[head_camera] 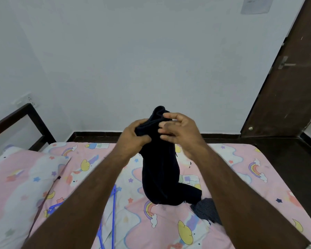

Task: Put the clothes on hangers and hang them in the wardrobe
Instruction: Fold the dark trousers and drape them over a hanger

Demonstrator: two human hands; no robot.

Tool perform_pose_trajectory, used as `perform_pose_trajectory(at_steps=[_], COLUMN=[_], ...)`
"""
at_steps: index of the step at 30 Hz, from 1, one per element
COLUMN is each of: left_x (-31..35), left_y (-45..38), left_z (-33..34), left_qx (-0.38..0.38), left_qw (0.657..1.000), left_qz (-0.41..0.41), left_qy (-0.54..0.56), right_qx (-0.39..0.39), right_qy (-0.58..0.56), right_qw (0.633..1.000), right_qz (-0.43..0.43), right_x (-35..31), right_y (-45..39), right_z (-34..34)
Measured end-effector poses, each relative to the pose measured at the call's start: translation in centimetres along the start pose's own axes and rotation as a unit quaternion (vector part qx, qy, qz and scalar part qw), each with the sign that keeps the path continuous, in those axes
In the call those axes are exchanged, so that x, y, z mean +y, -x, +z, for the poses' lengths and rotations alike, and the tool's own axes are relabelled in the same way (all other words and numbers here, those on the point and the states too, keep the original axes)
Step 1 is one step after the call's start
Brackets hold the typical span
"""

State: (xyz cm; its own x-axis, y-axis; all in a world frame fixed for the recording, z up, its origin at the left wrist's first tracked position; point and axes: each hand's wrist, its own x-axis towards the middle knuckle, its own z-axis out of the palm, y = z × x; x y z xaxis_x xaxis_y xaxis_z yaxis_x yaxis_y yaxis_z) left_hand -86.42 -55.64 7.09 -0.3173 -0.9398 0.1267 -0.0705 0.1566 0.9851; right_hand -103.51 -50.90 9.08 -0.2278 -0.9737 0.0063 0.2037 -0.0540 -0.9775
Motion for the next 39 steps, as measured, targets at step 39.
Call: perform_pose_trajectory(at_steps=[39], left_x=[-1.1], left_y=[1.1], left_z=[-5.4], left_qx=[-0.135], left_qw=[0.96], left_qz=[-0.191], left_qy=[0.155], right_qx=[-0.019], right_qy=[-0.145], right_qw=[0.989], right_qz=[-0.002], right_x=[-2.2], right_y=[-2.7], right_z=[-2.4])
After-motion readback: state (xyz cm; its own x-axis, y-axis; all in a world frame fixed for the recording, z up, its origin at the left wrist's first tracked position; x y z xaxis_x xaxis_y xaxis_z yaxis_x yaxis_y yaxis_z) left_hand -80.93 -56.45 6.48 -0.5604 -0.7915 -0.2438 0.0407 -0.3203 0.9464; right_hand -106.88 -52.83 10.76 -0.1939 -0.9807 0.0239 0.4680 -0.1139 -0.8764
